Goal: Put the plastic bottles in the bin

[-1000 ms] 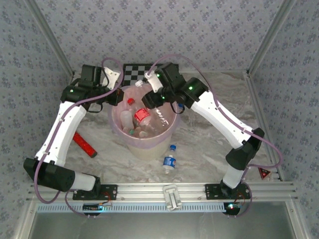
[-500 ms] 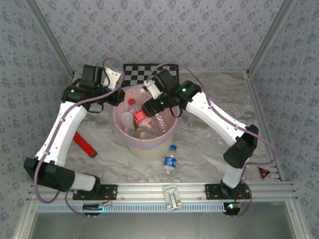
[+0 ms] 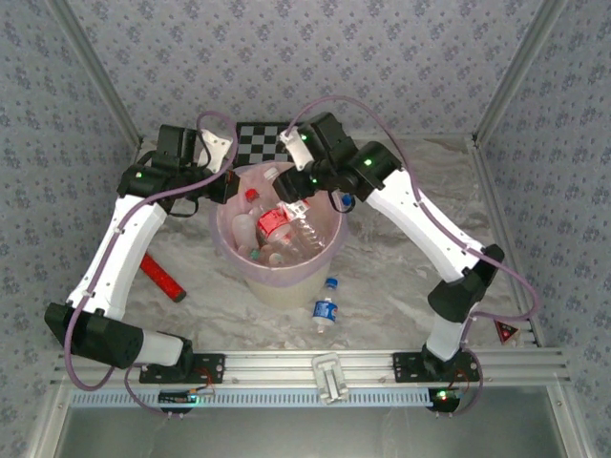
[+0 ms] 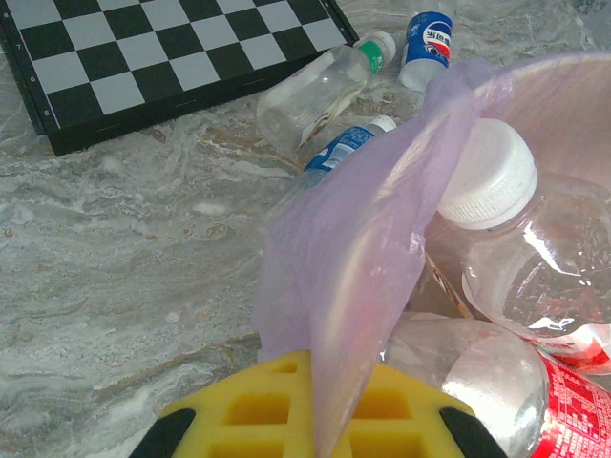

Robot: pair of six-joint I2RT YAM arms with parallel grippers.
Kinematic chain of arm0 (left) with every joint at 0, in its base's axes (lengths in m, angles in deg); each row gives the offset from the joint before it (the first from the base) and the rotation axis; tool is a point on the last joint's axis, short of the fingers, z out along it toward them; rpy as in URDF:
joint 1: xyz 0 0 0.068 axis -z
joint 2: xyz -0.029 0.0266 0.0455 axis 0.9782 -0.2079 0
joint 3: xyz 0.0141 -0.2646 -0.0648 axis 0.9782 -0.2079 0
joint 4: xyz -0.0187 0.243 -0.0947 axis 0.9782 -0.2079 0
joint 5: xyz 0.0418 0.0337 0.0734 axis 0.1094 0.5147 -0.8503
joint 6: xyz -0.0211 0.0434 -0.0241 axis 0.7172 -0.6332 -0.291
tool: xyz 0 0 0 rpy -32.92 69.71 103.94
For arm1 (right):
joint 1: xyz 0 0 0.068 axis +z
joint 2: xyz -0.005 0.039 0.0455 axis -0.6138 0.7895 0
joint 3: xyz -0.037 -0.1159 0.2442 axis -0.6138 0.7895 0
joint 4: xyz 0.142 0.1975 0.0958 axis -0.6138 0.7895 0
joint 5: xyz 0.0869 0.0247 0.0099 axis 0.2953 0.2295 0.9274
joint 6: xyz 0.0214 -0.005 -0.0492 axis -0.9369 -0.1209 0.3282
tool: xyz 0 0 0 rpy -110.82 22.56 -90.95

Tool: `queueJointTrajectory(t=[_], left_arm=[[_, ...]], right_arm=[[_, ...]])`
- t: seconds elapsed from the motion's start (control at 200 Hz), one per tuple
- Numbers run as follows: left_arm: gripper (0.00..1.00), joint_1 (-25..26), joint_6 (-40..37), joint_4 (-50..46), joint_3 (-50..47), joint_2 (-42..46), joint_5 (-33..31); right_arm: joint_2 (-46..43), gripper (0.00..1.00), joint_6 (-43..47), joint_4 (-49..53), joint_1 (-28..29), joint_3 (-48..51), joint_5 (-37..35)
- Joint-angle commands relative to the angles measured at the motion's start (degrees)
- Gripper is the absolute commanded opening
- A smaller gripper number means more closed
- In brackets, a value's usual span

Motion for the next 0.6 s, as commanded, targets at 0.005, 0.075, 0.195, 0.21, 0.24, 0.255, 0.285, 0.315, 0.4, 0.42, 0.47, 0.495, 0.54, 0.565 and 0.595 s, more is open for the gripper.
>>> queueJointTrajectory(t=[0.005, 0.075, 0.195, 0.21, 0.24, 0.255, 0.285, 0.315, 0.4, 0.42, 0.47, 0.495, 0.54, 0.565, 0.595], left_arm=[[0.0, 0.25, 0.88, -1.59, -1.45, 0.11, 1.93], [0.0, 0.25, 0.94, -1.5, -1.58, 0.09, 1.99], [0.0, 0.25, 0.9, -1.36, -1.84, 0.09, 1.97], [0.0, 0.25, 0.91, -1.32, -1.83, 0.02, 1.97], [0.0, 0.25, 0.87, -1.31, -1.83, 0.06, 2.06], [0.0, 0.25, 0.9, -1.31, -1.85, 0.02, 2.06], [0.0, 0.25, 0.91, -1.31, -1.82, -0.04, 2.06], [0.0, 0.25, 0.9, -1.31, -1.89, -0.06, 2.06], [0.0, 0.25, 0.81, -1.31, -1.92, 0.07, 2.02], [0.0, 0.25, 0.77, -1.3, -1.98, 0.07, 1.98], [0.0, 0.25, 0.72, -1.31, -2.06, 0.18, 1.82], [0.0, 0.25, 0.72, -1.22, -2.2, 0.28, 1.78], [0.0, 0.25, 0.82, -1.04, -2.4, 0.42, 1.71], [0.0, 0.25, 0.77, -0.97, -2.57, 0.49, 1.79], [0.0, 0.22, 0.9, -0.81, -2.76, 0.5, 1.8]], right_arm=[[3.68, 0.53, -1.24, -0.3, -0.23, 0.69, 0.28], [4.68, 0.47, -1.97, -0.65, -0.25, 1.71, 0.35], [4.99, 0.4, -2.7, -2.24, -0.23, 3.46, 1.71], [4.99, 0.39, -2.87, -2.32, -0.23, 3.51, 1.65], [4.93, 0.39, -3.0, -2.37, -0.28, 3.47, 1.64], [4.91, 0.39, -2.99, -2.25, -0.25, 3.38, 1.58], [4.71, 0.39, -3.15, -2.15, -0.28, 3.15, 1.53], [4.44, 0.39, -3.39, -2.08, -0.32, 2.86, 1.38], [2.23, 0.41, -3.75, -2.73, -0.48, 2.29, 1.38], [1.41, 0.43, -3.92, -3.02, -0.49, 2.29, 1.37], [-1.14, 0.47, -4.32, -4.06, -0.65, 2.73, 1.06], [-2.69, 0.49, -4.44, -4.84, -0.75, 3.4, 0.72], [-5.73, 0.54, -4.81, -6.55, -1.16, 5.11, -0.03], [-7.79, 0.58, -4.87, -7.74, -1.55, 6.42, -0.33], [-10.19, 0.63, -4.93, -9.04, -2.1, 7.99, -0.71]])
